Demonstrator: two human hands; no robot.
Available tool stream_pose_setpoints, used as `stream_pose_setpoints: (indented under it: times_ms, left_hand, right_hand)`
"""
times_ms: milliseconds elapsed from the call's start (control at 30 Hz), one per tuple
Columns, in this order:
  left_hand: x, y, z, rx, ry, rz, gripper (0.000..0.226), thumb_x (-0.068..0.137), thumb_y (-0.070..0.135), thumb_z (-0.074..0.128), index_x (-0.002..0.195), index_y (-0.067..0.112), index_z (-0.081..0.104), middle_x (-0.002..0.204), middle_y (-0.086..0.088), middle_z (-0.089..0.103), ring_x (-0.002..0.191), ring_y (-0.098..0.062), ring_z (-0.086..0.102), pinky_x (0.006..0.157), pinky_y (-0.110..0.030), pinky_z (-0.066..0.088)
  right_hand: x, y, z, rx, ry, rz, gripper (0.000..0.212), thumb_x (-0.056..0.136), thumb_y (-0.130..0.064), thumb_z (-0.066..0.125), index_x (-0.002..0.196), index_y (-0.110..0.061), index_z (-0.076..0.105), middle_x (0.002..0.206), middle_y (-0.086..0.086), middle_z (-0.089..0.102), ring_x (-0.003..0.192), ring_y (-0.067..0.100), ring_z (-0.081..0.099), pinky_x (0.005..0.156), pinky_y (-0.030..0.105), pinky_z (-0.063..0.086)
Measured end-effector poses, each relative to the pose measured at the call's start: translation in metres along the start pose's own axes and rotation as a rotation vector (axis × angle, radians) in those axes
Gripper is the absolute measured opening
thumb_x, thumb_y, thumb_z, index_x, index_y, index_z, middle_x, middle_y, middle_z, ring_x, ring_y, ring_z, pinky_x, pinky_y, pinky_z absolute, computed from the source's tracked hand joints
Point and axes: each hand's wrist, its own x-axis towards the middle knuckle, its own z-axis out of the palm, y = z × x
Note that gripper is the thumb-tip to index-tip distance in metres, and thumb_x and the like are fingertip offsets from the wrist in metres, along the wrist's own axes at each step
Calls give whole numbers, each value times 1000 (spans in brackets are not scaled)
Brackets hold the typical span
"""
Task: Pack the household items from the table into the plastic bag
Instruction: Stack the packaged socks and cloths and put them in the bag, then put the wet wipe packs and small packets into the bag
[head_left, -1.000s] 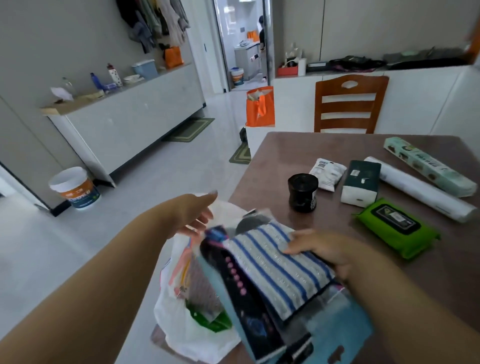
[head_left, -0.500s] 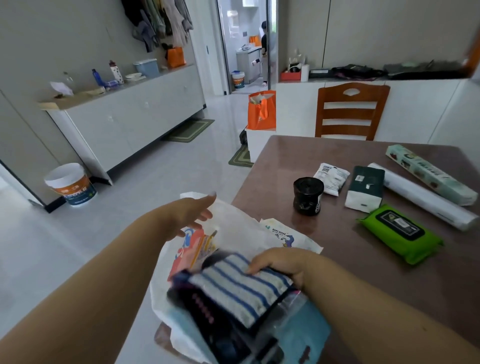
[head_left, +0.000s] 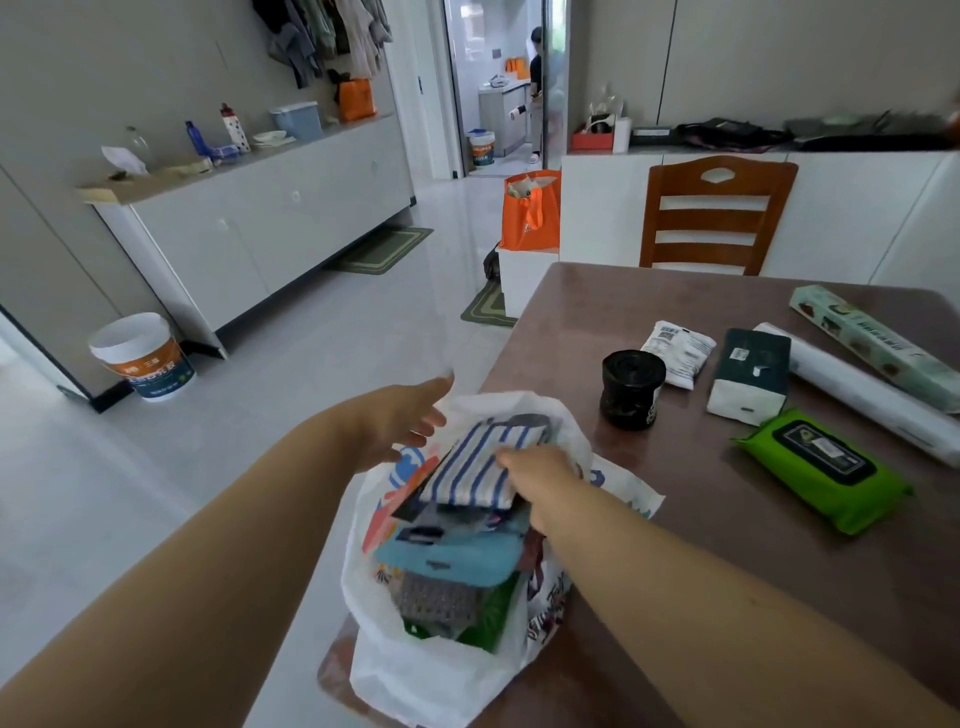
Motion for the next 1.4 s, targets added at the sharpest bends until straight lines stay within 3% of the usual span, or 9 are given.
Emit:
stream_pose_setpoints:
  times_ms: [100, 233, 367, 500, 700, 833, 967, 1200, 1400]
  left_hand:
    - [5, -3, 6, -28, -13, 18, 79, 88, 68, 35, 131, 5, 54, 141, -12, 50, 131, -28, 45, 114, -44, 31]
    - [7, -14, 20, -19, -44, 9, 75, 90, 66, 33, 136, 8, 50, 141, -7, 50, 133, -26, 42, 112, -43, 29]
    - [10, -25, 31, -40, -52, 19, 67, 92, 61, 36, 134, 11, 53, 142, -5, 50, 134, -24, 40, 112, -46, 30]
    - [12, -23, 44, 44, -13, 40, 65, 92, 63, 36, 132, 15, 55, 147, -5, 47, 136, -24, 39, 113, -44, 31]
    - [19, -5, 62, 92, -6, 171, 48, 100, 45, 33, 129, 15, 57, 136, -4, 53, 118, -19, 46, 108, -33, 30]
    - [26, 11, 69, 32, 19, 211, 49, 99, 46, 32, 106, 9, 63, 110, -7, 63, 98, -21, 57, 89, -28, 36]
    - [30, 16, 70, 7, 38, 202, 52, 98, 48, 34, 113, 6, 61, 105, -4, 61, 83, -7, 55, 72, -20, 36]
    - [22, 15, 57, -5, 90, 234, 48, 100, 36, 41, 119, -3, 62, 119, -16, 66, 106, -26, 62, 86, -26, 47]
    - [27, 5, 53, 172, 199, 143, 54, 101, 41, 36, 125, -2, 58, 133, -22, 57, 117, -34, 54, 101, -37, 38]
  right_hand:
    - [-5, 5, 12, -257, -119, -16, 65, 91, -59, 42, 124, -6, 56, 121, 15, 61, 111, 33, 56, 100, 42, 45]
    - [-4, 0, -18, -653, 123, -250, 41, 93, -48, 44, 67, -16, 48, 66, 1, 48, 67, 23, 53, 61, 26, 43]
    - [5, -1, -48, -959, 518, -511, 53, 82, -45, 64, 120, -13, 47, 115, 7, 50, 108, 28, 50, 82, 34, 43]
    - [32, 5, -63, -569, 143, -355, 24, 89, -34, 60, 90, -10, 64, 81, 9, 60, 77, 25, 59, 61, 27, 39]
    - [53, 3, -102, 76, 182, -191, 29, 90, -34, 60, 66, -18, 56, 65, 4, 56, 60, 20, 53, 64, 31, 43]
    - [72, 10, -116, -172, 141, -130, 44, 94, -51, 40, 90, -13, 63, 95, 15, 66, 84, 28, 60, 73, 35, 51]
    - [82, 46, -119, -727, 64, -164, 76, 76, -45, 70, 138, -13, 40, 137, 8, 49, 121, 27, 51, 95, 37, 45]
    - [91, 58, -110, -716, 30, -155, 34, 77, -36, 72, 96, -12, 57, 92, 5, 60, 82, 21, 58, 71, 30, 48]
    - [92, 50, -148, -738, 298, -70, 37, 88, -39, 62, 107, -7, 69, 111, 13, 69, 103, 31, 64, 85, 32, 50]
